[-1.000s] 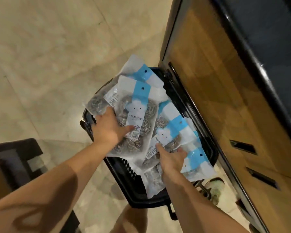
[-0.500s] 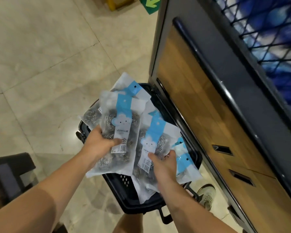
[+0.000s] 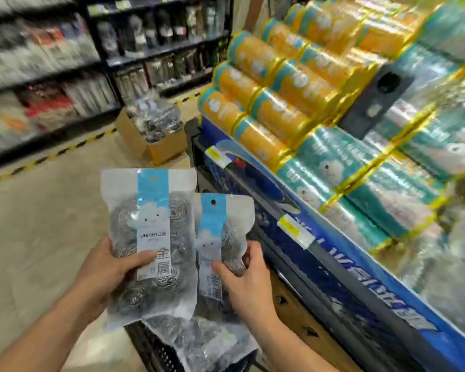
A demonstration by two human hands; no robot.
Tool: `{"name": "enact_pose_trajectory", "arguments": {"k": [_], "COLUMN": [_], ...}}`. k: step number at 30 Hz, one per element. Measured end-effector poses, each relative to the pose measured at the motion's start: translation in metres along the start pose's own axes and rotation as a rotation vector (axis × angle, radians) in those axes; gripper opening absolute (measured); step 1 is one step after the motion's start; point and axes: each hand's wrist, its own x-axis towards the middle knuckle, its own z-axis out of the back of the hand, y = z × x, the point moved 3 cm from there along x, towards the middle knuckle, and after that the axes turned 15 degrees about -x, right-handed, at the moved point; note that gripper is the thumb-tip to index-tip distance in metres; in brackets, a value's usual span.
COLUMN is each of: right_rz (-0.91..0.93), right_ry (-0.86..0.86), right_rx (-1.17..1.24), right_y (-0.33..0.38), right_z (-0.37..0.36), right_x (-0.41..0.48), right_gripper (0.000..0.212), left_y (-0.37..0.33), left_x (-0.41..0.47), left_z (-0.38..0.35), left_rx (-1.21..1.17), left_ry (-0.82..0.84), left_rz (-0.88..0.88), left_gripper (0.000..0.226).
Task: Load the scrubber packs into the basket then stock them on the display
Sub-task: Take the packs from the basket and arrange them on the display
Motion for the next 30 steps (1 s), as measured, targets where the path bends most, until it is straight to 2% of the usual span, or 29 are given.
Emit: {"name": "enact_pose_trajectory", "arguments": {"k": [4,7,10,13,14,17,21,23,26,30], "right_rz": [0.182,0.302,0.369,0.369,0.359,0.287,0.087,-0.011,-0.152,-0.358], "right_ry": [-0.104,-0.214,-0.324,-0.427,-0.465,-0.578,-0.782,-0.874,-1.027,-1.148], "right_rx": [0.075,0.087,0.068,0.070,0.074,0.086,0.112,0.201,0.387,0.643], "right_y": [0.067,0.093,0.089,0.061,0.048,-0.001,-0.079,-0.119,-0.179,-0.256], "right_z": [0.101,0.194,0.298,0.403,0.436,0.529,0.631,0.671,0.715,0.742], "right_x": [-0.022,-0.039,-0.052,-0.061,-0.063,-0.067,-0.082,-0.092,-0.107,-0.114], "right_gripper": [0.039,0.043,0.044,0.039,0.038,0.042,0.066,0.071,0.057,0.044], "left_y": [-0.098,-0.143,-0.162,-0.159,-0.154,-0.132,-0.088,-0.062,-0.026,0.010], "left_x": [-0.061,-0.105,-0.139,-0.163,-0.171,-0.188,-0.203,-0.212,-0.223,-0.230], "left_z": [-0.073,-0.150,-0.244,-0.353,-0.391,-0.502,-0.621,-0.670,-0.725,-0.776], "left_rx": [0.065,0.042,0.002,-0.036,-0.044,-0.041,-0.044,-0.032,-0.014,0.033], "left_ry": [0.089,0.222,0.366,0.498,0.540,0.646,0.717,0.753,0.763,0.802], "left_rz": [-0.171,-0.304,-0.379,-0.368,-0.359,-0.347,-0.263,-0.186,-0.080,0.026], "left_gripper": [0.109,0.109,0.093,0.047,0.040,0.050,0.063,0.062,0.046,0.070]}}
